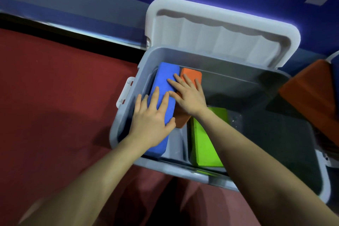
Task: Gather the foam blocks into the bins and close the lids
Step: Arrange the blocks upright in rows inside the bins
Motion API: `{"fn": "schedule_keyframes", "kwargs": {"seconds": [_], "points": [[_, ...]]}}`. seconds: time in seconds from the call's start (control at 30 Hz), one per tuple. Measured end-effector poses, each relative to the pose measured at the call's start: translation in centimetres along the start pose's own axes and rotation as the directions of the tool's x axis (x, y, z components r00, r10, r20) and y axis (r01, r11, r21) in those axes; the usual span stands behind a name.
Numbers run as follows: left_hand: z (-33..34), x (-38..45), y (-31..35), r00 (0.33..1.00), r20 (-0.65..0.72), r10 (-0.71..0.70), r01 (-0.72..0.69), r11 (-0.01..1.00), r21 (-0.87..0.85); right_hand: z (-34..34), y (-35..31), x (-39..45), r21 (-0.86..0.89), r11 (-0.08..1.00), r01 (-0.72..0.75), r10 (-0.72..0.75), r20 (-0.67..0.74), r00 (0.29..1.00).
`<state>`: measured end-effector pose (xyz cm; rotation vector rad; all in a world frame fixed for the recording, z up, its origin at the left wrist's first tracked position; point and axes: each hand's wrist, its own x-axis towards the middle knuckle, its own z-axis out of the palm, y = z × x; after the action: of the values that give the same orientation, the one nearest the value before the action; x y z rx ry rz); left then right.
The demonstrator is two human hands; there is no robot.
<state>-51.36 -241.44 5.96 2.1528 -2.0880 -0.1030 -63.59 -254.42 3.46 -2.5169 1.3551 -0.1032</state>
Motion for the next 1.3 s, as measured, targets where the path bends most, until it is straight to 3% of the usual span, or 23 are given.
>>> {"fn": "schedule_keyframes", "kwargs": {"seconds": [0.17, 0.27, 0.43, 0.6, 0.73, 0.87, 1.1, 1.3], "points": [[0.0, 0.4, -1.1, 0.996, 0.087, -0.025, 0.027, 1.0, -0.014, 0.4, -0.1, 0.1, 0.039, 0.999, 0.006, -0.003, -0.074, 0.997], [0.0, 0.3, -1.3, 0.995, 0.101, -0.018, 0.02, 1.0, -0.021, 0.1, 0.0, 1.0, -0.026, 0.999, 0.034, -0.037, -0.115, 0.993], [0.1, 0.7, -1.2, 0.998, 0.055, -0.013, 0.016, 0.998, -0.058, 0.2, 0.4, 2.5, -0.112, 0.993, 0.025, -0.028, -0.026, 0.999], [-0.3, 0.8, -1.2, 0.998, 0.021, -0.051, 0.053, 0.996, -0.076, -0.6, 1.1, 3.1, -0.042, 0.999, -0.03, 0.03, -0.007, 1.0], [0.5, 1.6, -0.7, 0.998, 0.035, -0.056, 0.057, 0.998, -0.027, 0.2, 0.6, 2.1, -0.025, 0.999, -0.022, 0.02, -0.07, 0.997], [0.8, 1.0, -0.4, 0.986, 0.122, -0.112, 0.113, 0.994, -0.001, 0.4, 0.5, 1.6, 0.02, 1.0, -0.004, 0.006, -0.116, 0.993], [1.7, 0.6, -1.4, 0.987, 0.131, -0.095, 0.099, 0.995, -0.026, 0.9, 0.6, 1.7, -0.018, 1.0, 0.017, -0.019, -0.146, 0.989], [2.9, 1.0, -1.4, 0.986, 0.143, -0.086, 0.085, 0.996, 0.016, 1.6, 1.0, 1.8, 0.292, 0.953, 0.085, 0.013, -0.318, 0.948]]}}
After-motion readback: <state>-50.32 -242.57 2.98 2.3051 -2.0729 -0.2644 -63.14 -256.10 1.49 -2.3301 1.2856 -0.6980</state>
